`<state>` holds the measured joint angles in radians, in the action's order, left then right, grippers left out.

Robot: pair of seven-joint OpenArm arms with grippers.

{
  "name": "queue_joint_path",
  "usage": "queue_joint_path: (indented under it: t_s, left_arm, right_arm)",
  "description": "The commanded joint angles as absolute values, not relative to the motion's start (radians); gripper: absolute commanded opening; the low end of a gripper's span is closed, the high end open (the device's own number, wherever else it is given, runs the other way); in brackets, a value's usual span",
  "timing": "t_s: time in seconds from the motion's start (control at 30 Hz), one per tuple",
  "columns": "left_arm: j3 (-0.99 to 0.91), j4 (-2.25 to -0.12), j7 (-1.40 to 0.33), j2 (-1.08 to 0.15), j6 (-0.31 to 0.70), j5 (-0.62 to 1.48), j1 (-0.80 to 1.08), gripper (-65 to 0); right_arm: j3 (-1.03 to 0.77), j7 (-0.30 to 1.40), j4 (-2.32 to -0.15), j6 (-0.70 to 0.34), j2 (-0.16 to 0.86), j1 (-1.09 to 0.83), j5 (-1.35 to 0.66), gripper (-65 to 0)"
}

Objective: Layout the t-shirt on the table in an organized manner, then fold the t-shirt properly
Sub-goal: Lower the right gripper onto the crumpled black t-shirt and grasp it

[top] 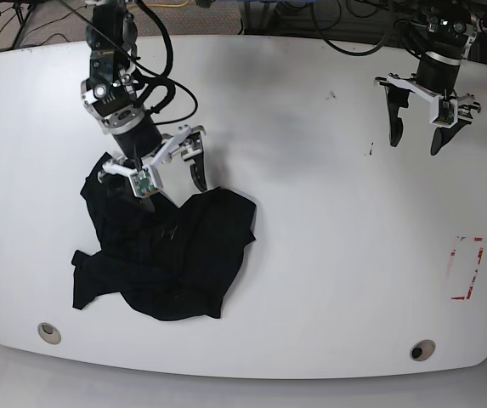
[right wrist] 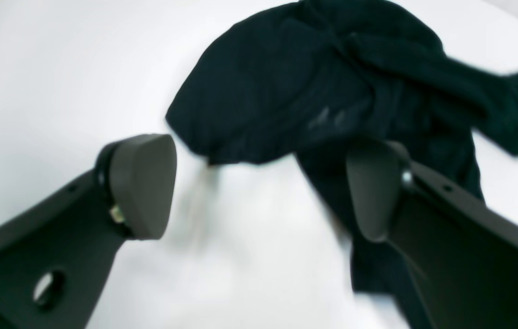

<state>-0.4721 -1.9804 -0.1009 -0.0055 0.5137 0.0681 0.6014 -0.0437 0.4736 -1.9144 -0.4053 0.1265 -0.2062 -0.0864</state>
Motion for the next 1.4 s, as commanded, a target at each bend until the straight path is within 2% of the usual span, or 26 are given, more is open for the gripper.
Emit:
queue_joint_path:
  t_s: [0.0,0.33,0.73,0.9,1.13,1.23,1.37]
  left_arm:
    - [-0.476,-1.994,-0.071,-0.01,0.512,0.079,0.607,-23.3]
    - [-0.51,-1.992,-0.071,-0.01,0.512,0.077,0.607,-23.3]
    - [-0.512,-1.992,-0.071,-0.01,0.512,0.077,0.607,-23.3]
    - [-0.512,-1.992,-0.071,-0.01,0.512,0.077,0.607,-23.5]
    - [-0.51,-1.991,-0.071,-0.01,0.512,0.077,0.605,-23.5]
    - [-0.509,-1.991,-0.071,-0.01,0.512,0.077,0.605,-23.5]
    - [-0.506,-1.991,-0.071,-0.01,0.512,0.077,0.605,-23.5]
  right_arm:
    - [-0.022,0.466,-1.873,-0.415,0.128,-0.136,-0.101,-8.7]
    - [0.042,0.484,-1.606,-0.415,0.128,0.047,-0.101,-8.9]
    - [0.038,0.476,-1.429,-0.415,0.094,0.094,-0.096,-9.7]
    - [0.041,0.421,-1.366,-0.415,0.091,0.104,-0.101,-19.0]
    - [0.038,0.394,-1.356,-0.415,0.076,0.104,-0.101,-40.0]
    - [0.036,0.384,-1.357,-0.415,0.074,0.104,-0.101,-46.9]
    - [0.036,0.369,-1.374,-0.415,0.076,0.104,-0.101,-51.5]
